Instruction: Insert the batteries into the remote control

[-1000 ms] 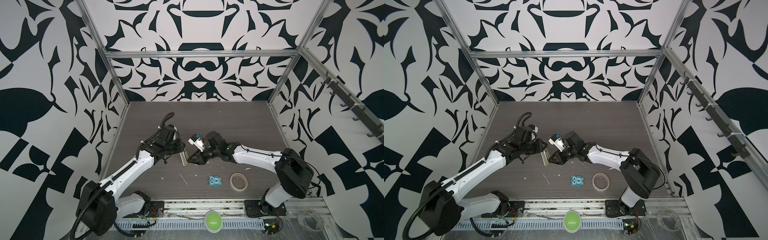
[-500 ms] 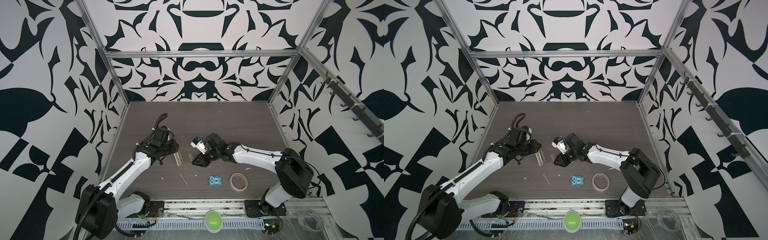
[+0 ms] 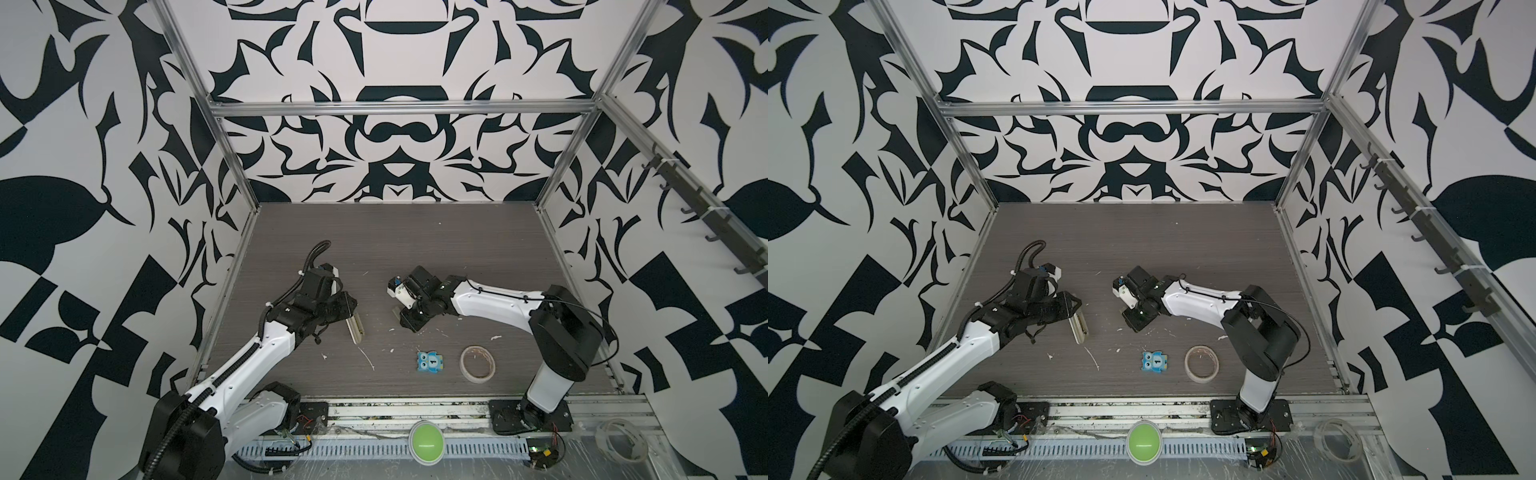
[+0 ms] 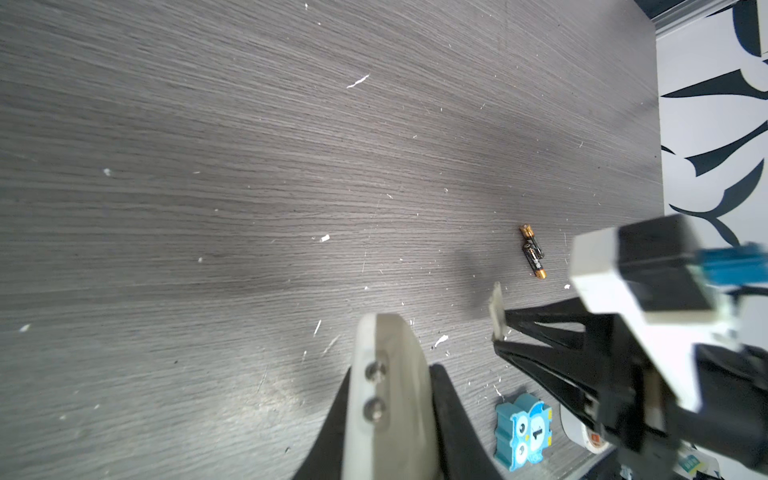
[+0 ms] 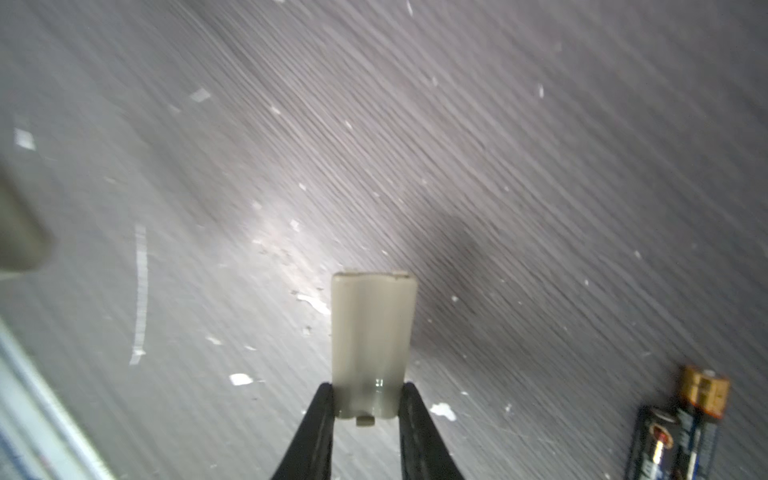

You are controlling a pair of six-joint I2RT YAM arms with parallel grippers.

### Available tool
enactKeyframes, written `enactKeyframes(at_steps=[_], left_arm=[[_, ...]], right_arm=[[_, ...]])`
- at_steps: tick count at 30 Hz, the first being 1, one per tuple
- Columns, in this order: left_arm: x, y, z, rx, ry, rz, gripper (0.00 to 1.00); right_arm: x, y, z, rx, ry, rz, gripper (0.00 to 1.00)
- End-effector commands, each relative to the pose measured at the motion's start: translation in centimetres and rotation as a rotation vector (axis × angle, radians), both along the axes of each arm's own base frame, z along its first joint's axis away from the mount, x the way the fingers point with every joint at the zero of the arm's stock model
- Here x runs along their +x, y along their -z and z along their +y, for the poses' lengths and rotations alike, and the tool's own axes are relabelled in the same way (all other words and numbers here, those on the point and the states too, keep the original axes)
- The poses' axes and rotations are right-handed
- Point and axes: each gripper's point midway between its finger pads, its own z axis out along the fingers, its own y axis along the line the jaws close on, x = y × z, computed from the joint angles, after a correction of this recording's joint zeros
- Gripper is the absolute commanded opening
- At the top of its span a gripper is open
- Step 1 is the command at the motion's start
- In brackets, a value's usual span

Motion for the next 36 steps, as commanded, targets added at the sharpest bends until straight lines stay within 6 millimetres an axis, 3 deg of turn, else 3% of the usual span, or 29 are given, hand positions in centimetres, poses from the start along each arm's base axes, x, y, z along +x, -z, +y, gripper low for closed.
enactKeyframes(at_steps=[1, 9, 12, 17, 22, 27, 36], left_arm=[[-0.2, -0.1, 0.0, -0.014, 0.003, -0.012, 0.0], [-0.3, 0.2, -0.5, -0.072, 0.005, -0.012, 0.0], [-0.1, 0.0, -0.7, -0.094, 0.006, -0.023, 0.0], [-0.2, -0.4, -1.0, -0.131, 0.006, -0.045, 0.0], [-0.2, -0.9, -1.1, -0.154, 0.01, -0.059, 0.0], [-0.2, -1.4, -2.1, -0.211, 0.043, -0.073, 0.0], [-0.4, -2.0, -3.8, -0.311, 0.112, -0.085, 0.0]], right_arm=[[1.3, -0.8, -0.6, -0.049, 0.01, -0.052, 0.27], [1.5, 0.2, -1.1, -0.09, 0.017, -0.047, 0.28], [1.4, 0.0, -0.9, -0.079, 0.015, -0.047, 0.34], [1.5, -1.4, -0.5, -0.033, 0.015, -0.068, 0.49], [1.7, -4.4, -0.7, 0.007, 0.027, -0.126, 0.5], [2.4, -6.4, -2.7, -0.011, 0.05, -0.177, 0.51], [4.9, -4.6, -8.0, -0.085, 0.147, -0.153, 0.51]])
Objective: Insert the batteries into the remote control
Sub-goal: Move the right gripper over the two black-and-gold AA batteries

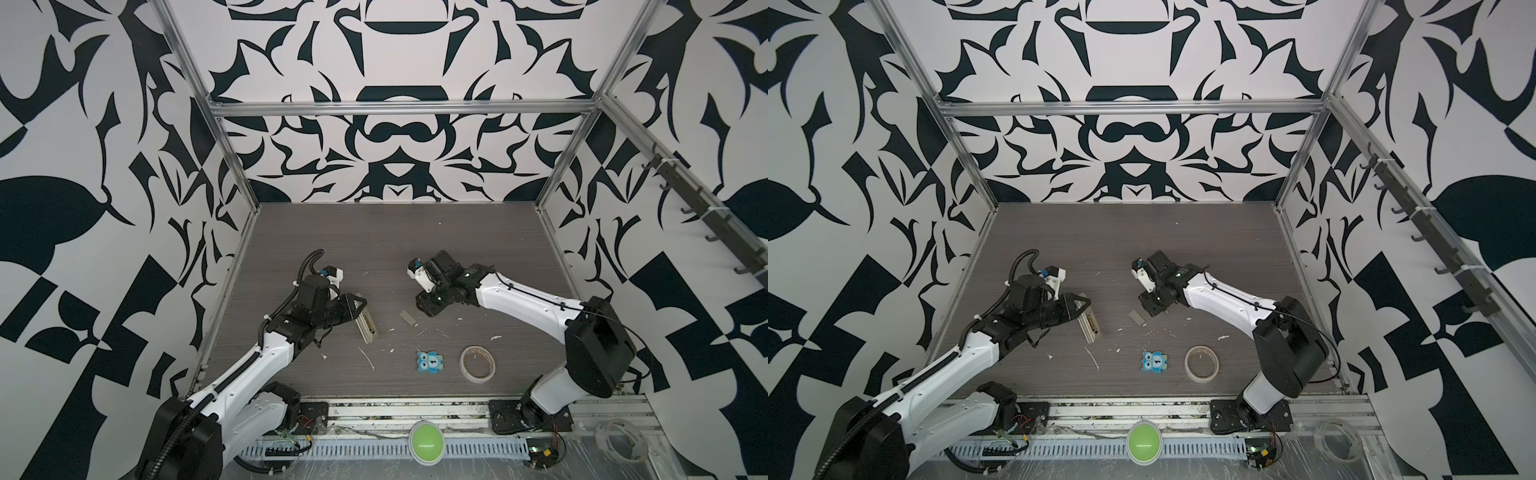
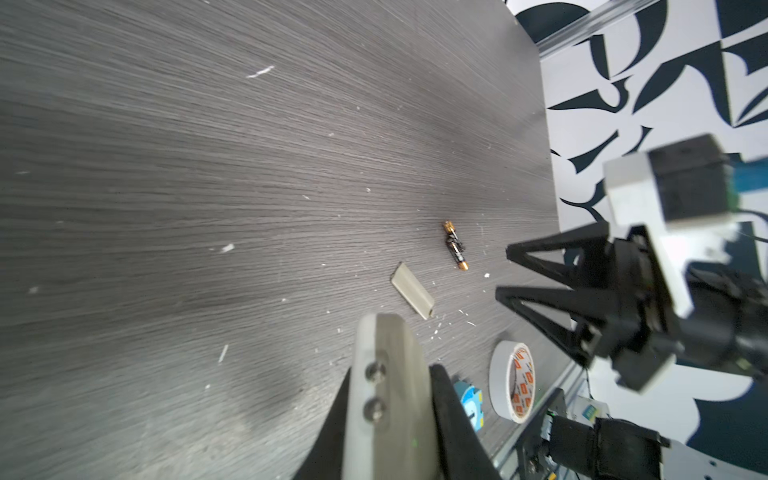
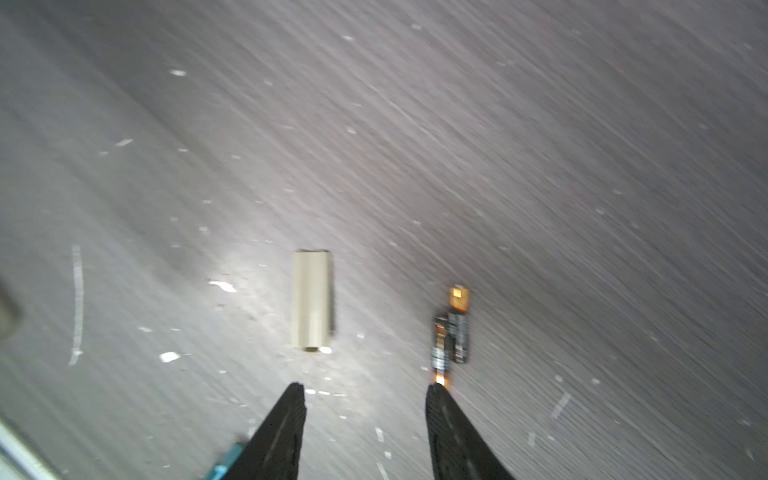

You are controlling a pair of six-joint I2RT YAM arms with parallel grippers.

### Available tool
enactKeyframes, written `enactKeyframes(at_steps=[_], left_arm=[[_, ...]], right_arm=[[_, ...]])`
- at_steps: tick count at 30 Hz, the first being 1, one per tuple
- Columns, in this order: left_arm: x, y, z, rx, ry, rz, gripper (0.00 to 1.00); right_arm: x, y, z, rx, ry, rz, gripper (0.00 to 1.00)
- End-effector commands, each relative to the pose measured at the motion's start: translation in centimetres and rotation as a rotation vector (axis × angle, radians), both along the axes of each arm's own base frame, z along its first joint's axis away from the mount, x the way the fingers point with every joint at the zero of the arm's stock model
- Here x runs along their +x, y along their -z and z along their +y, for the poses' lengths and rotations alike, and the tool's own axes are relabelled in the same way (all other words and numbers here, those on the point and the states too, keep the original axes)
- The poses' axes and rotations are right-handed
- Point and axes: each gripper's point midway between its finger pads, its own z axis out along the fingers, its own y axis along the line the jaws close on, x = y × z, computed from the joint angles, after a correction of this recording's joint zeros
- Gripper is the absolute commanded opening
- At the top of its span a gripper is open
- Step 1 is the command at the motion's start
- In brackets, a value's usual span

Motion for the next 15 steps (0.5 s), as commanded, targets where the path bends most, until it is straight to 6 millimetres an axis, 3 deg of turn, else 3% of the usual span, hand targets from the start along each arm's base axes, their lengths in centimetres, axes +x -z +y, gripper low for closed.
enactKeyframes(at_steps=[1, 5, 15], left_arm=[[0.0, -1.1, -0.9, -0.066, 0.038, -0.034, 0.0], [-0.1, -1.0, -1.1, -0.073, 0.046, -0.033, 0.0], [-0.2, -0.4, -1.2, -0.079, 0.05, -0.018, 0.0]], right_arm=[[0.5, 0.7, -2.2, -0.055, 0.022, 0.005, 0.5], [1.3, 1.7, -3.0, -0.05, 0.039, 0.035, 0.48], [1.4, 3.7, -2.3, -0.053, 0.016, 0.092, 0.46]])
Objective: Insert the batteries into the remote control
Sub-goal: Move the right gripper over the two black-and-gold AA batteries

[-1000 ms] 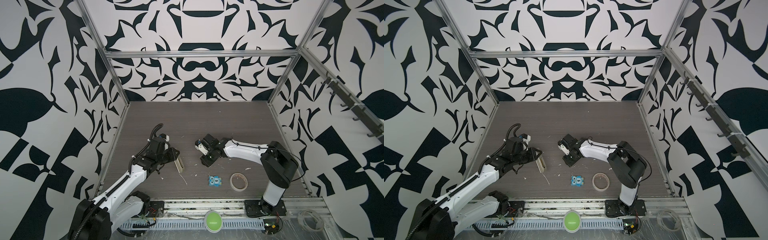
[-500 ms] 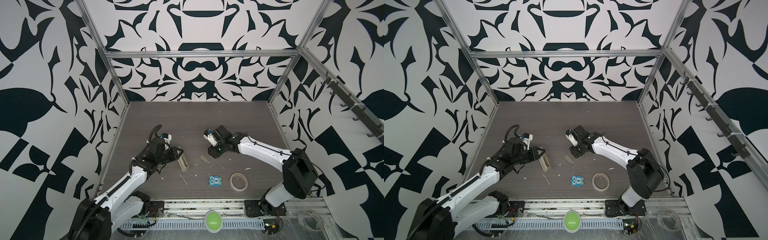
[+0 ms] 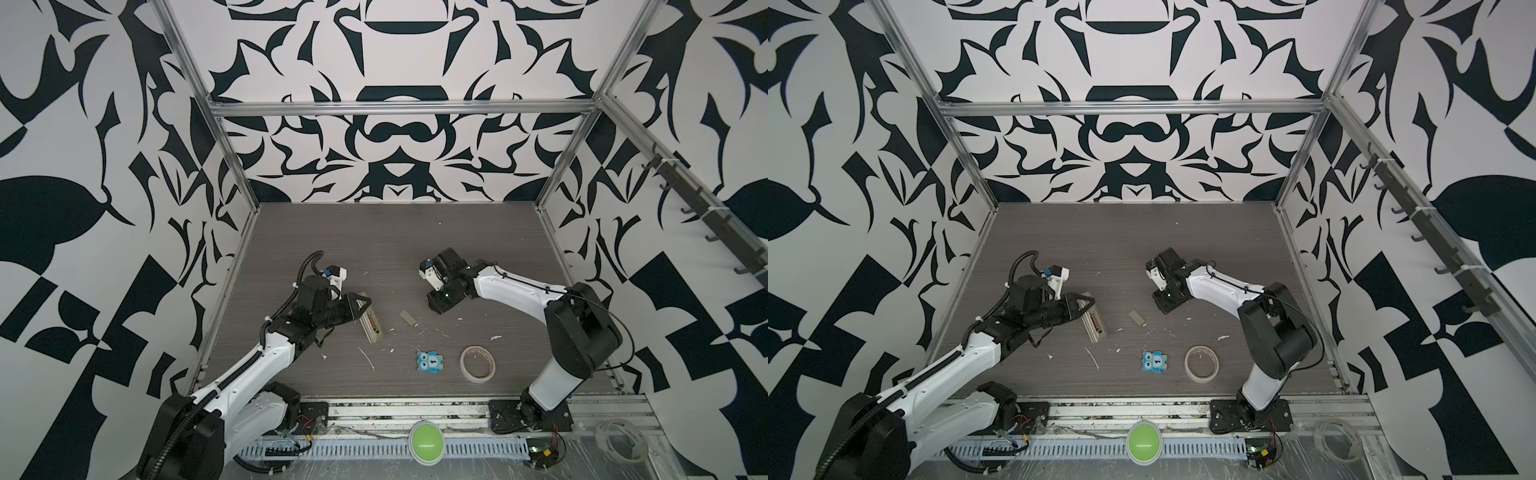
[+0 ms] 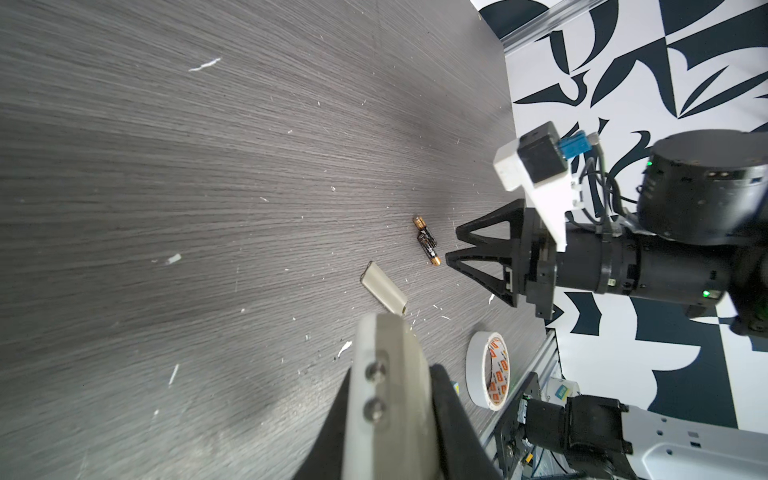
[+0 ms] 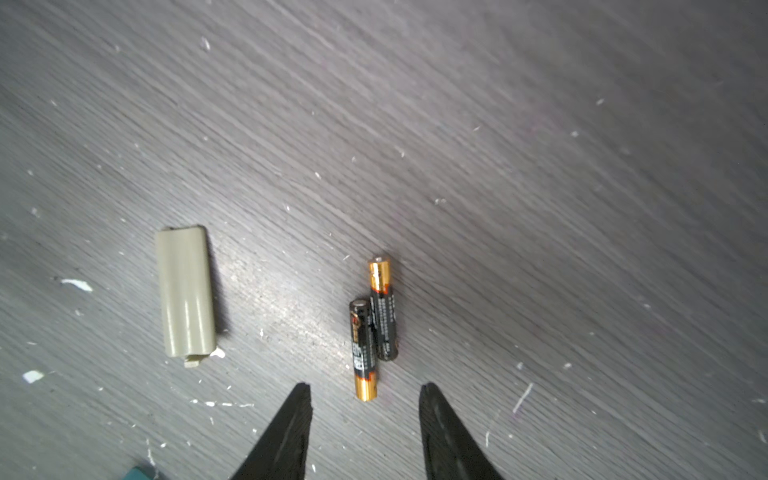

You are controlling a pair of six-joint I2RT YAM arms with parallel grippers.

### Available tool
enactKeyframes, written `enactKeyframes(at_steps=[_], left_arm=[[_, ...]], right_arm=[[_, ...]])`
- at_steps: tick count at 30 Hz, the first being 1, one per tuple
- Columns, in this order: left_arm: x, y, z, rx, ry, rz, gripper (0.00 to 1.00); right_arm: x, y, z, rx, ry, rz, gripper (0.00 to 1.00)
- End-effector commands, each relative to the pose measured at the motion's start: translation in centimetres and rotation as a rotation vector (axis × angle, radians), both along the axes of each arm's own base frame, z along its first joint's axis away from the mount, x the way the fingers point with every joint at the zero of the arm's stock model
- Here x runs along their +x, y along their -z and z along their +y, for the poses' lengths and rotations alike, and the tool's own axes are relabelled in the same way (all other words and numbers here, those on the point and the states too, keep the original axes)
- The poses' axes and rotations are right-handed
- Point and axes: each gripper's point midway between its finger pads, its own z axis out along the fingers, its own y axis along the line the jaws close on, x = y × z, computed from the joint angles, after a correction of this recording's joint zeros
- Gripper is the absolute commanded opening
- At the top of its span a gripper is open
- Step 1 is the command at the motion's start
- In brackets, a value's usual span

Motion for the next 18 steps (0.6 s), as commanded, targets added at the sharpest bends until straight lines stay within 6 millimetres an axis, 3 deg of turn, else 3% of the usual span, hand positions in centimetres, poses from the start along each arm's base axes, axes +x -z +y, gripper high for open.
enactKeyframes(at_steps=[1, 18], left_arm=[[-0.1, 0.1, -0.1, -0.017, 0.007, -0.003, 0.0], [0.1, 0.1, -0.6, -0.037, 0.022, -0.006, 0.0]], right_arm=[[0.3, -0.6, 0.6, 0.016, -0.024, -0.008, 0.45], [-0.7, 1.4, -0.2, -0.026, -0.036, 0.041, 0.4]])
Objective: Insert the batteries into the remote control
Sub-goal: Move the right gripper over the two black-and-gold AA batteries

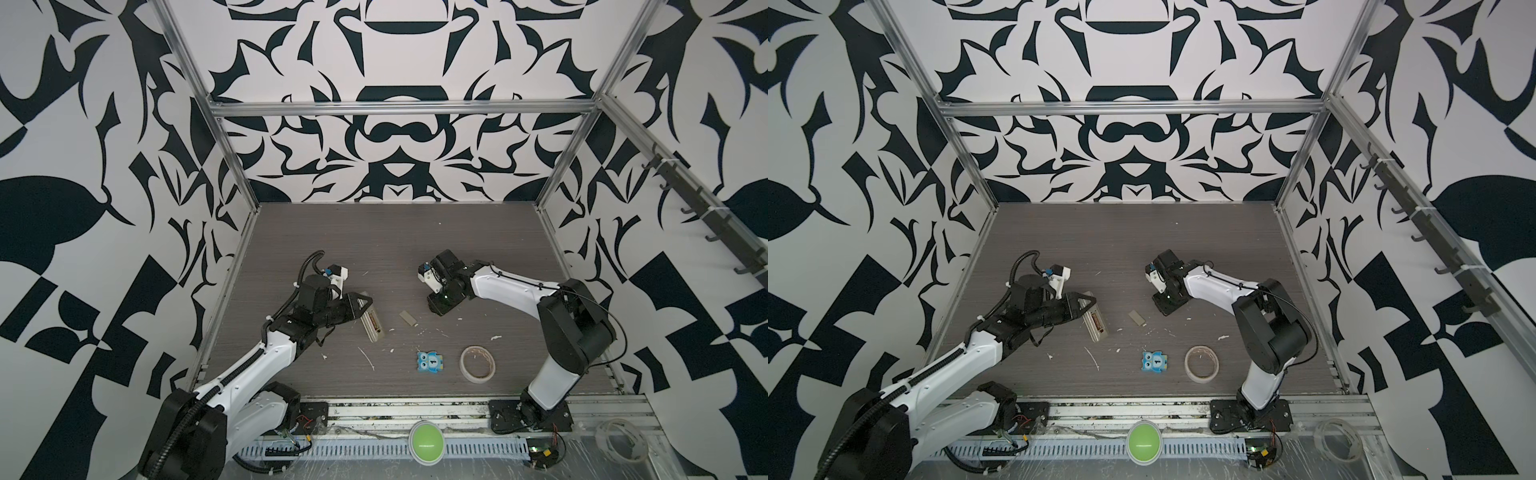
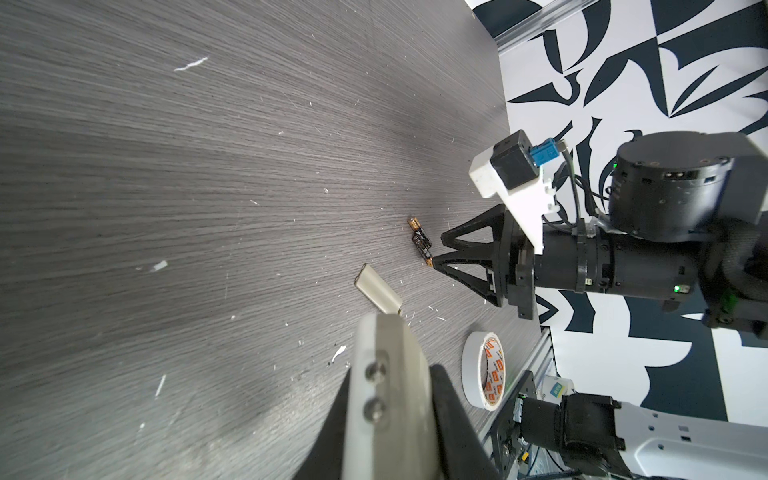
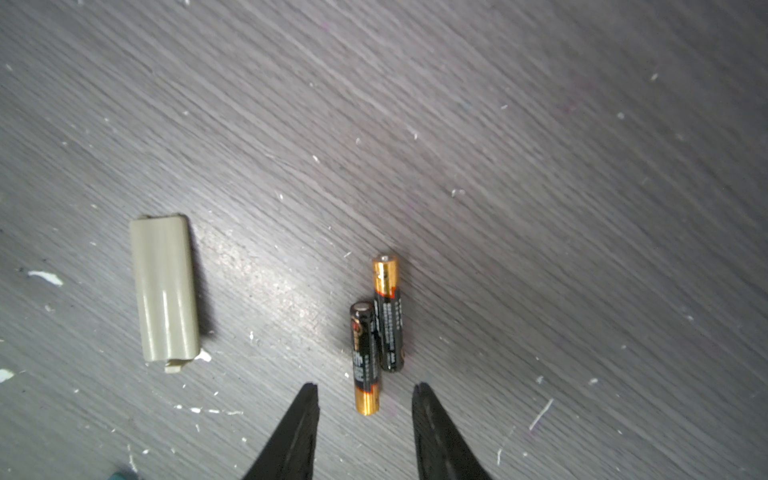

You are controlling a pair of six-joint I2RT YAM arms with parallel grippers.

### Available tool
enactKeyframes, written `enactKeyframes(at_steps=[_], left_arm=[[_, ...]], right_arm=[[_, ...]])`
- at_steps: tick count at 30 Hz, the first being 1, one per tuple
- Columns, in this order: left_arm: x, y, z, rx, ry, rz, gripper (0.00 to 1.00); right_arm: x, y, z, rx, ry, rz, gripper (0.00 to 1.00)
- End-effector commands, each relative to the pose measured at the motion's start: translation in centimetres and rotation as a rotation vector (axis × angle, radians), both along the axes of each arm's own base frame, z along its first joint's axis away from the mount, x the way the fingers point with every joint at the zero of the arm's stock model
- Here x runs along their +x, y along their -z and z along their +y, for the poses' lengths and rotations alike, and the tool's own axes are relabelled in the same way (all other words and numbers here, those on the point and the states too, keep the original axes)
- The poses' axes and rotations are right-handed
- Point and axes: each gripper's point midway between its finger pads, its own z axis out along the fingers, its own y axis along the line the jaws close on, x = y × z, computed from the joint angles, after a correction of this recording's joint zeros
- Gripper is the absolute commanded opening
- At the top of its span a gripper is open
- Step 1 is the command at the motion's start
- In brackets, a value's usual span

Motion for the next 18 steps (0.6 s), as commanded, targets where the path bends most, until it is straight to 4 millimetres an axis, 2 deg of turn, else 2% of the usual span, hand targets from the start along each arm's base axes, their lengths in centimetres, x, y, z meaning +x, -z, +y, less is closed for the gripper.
enactKeyframes(at_steps=[1, 18], left_arm=[[-0.1, 0.0, -0.3, -0.024, 0.014, -0.005, 0.0], [-0.1, 0.0, -0.3, -0.023, 0.015, -0.003, 0.0]], right_arm=[[-0.5, 0.3, -0.1, -0.008, -0.015, 0.019, 0.4], [-0.9, 1.4, -0.4, -0.026, -0.023, 0.05, 0.34]])
